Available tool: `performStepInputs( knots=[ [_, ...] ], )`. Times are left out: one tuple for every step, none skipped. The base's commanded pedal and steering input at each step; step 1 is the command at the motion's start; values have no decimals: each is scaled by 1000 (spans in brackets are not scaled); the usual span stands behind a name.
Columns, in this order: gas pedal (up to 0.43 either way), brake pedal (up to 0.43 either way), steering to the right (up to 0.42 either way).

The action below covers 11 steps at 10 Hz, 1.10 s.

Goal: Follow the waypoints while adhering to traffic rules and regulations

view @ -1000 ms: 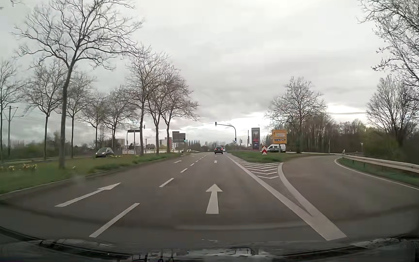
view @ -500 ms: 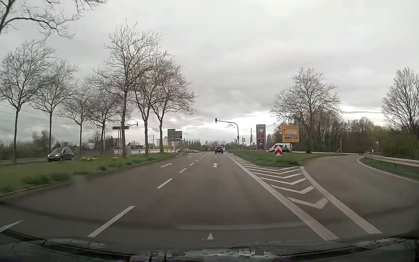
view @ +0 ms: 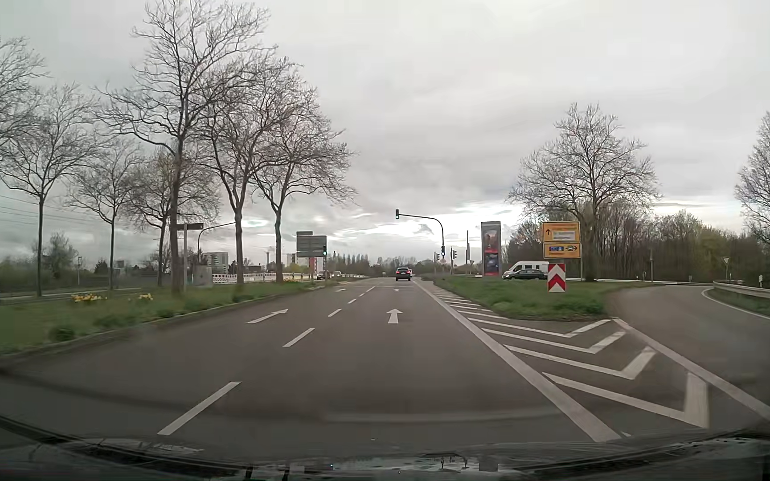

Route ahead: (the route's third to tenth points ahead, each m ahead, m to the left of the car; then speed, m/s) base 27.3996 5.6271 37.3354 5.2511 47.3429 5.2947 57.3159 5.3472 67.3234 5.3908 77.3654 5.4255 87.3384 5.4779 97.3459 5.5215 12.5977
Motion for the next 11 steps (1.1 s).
performStepInputs(
  knots=[
    [98,0,-1],
    [98,0,-1],
    [98,0,-1],
    [98,0,-1],
    [98,0,-1],
    [98,0,-1],
    [98,0,-1],
    [98,0,-1],
    [98,0,-1],
    [98,0,-1],
    [98,0,-1]
  ],
)
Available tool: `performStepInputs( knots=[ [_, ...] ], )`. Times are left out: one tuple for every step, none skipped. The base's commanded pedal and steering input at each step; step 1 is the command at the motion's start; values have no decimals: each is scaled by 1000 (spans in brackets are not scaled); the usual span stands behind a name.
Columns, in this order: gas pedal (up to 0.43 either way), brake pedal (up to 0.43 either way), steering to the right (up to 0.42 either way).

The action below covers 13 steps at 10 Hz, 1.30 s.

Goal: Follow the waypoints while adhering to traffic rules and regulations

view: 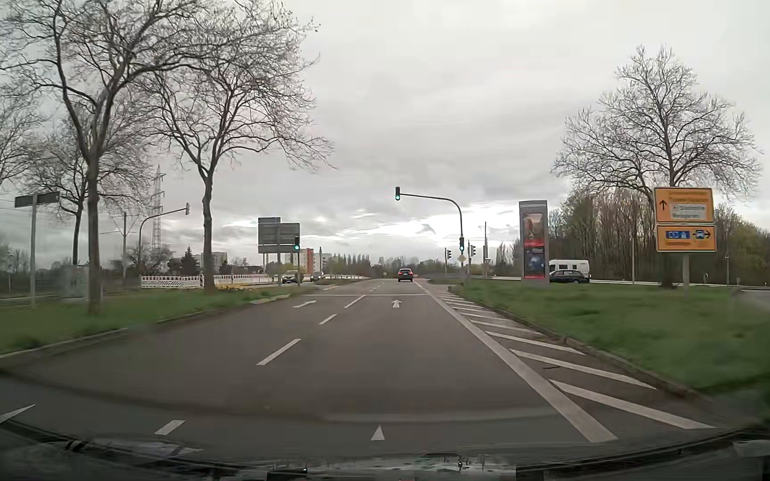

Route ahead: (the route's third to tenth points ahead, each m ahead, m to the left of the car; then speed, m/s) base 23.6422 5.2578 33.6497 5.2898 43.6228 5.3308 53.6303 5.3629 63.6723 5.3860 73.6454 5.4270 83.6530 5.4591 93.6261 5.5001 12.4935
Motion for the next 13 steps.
performStepInputs(
  knots=[
    [110,0,-1],
    [110,0,-1],
    [110,0,-1],
    [110,0,-1],
    [110,0,-1],
    [110,0,-1],
    [110,0,-1],
    [118,0,-1],
    [118,0,-1],
    [118,0,-1],
    [118,0,-1],
    [118,0,-1],
    [118,0,-1]
  ],
)
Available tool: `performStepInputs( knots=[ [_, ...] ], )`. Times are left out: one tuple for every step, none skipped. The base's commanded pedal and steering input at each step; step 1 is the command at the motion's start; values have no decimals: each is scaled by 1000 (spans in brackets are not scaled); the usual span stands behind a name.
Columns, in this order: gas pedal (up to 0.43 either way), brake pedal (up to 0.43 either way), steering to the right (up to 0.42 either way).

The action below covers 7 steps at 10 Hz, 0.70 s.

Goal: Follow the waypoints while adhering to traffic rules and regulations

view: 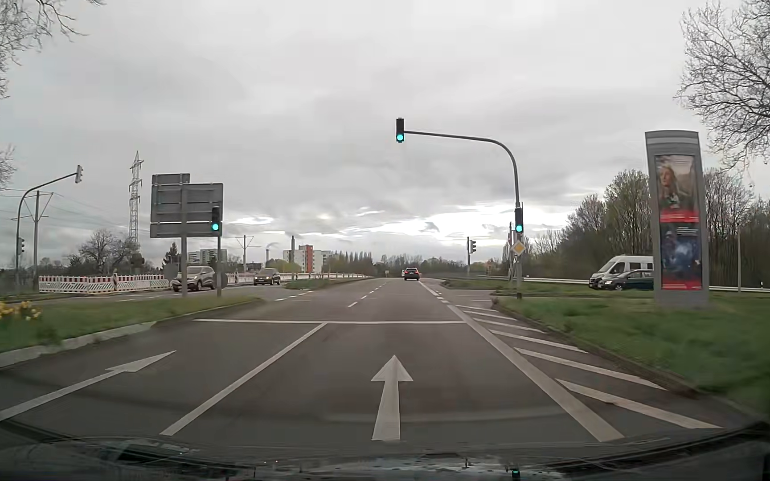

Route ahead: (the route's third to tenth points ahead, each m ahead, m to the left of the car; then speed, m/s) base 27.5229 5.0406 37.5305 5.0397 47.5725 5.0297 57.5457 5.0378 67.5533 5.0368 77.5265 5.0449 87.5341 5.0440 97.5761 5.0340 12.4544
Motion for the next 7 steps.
performStepInputs(
  knots=[
    [118,0,-1],
    [130,0,-1],
    [130,0,0],
    [130,0,0],
    [130,0,0],
    [130,0,0],
    [130,0,0]
  ],
)
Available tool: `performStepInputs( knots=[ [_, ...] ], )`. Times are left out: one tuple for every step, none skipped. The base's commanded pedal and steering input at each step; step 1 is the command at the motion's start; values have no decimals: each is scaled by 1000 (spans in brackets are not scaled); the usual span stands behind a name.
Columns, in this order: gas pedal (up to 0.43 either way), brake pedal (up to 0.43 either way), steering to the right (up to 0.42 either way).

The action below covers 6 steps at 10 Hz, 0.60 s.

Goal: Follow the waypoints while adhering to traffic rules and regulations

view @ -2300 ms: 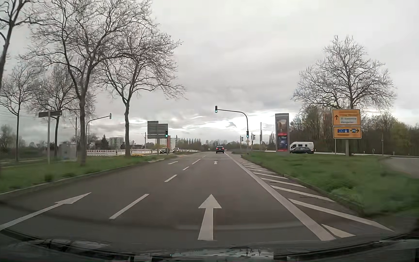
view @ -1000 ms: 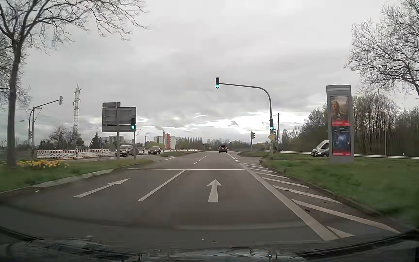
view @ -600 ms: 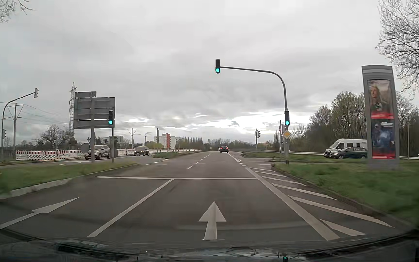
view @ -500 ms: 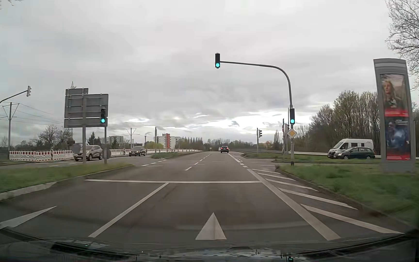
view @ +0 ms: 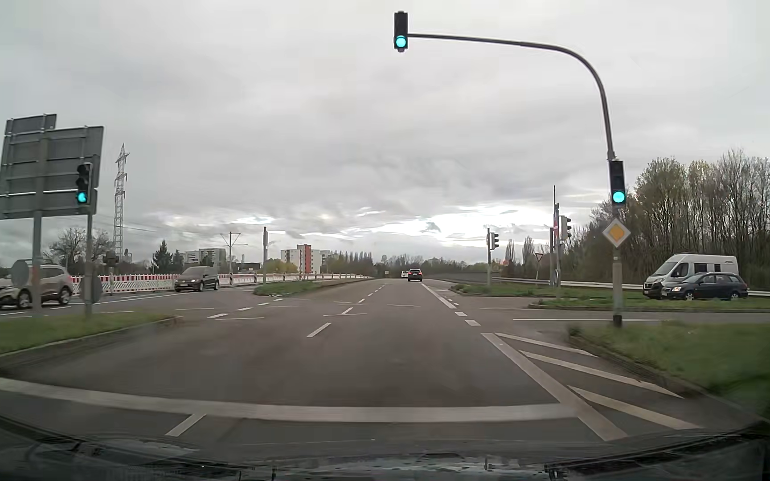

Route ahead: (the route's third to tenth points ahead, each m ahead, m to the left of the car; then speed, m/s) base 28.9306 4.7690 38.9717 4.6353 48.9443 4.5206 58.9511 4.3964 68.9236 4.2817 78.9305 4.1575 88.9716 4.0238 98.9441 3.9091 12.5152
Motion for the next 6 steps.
performStepInputs(
  knots=[
    [130,0,0],
    [130,0,1],
    [130,0,1],
    [138,0,1],
    [138,0,0],
    [138,0,0]
  ],
)
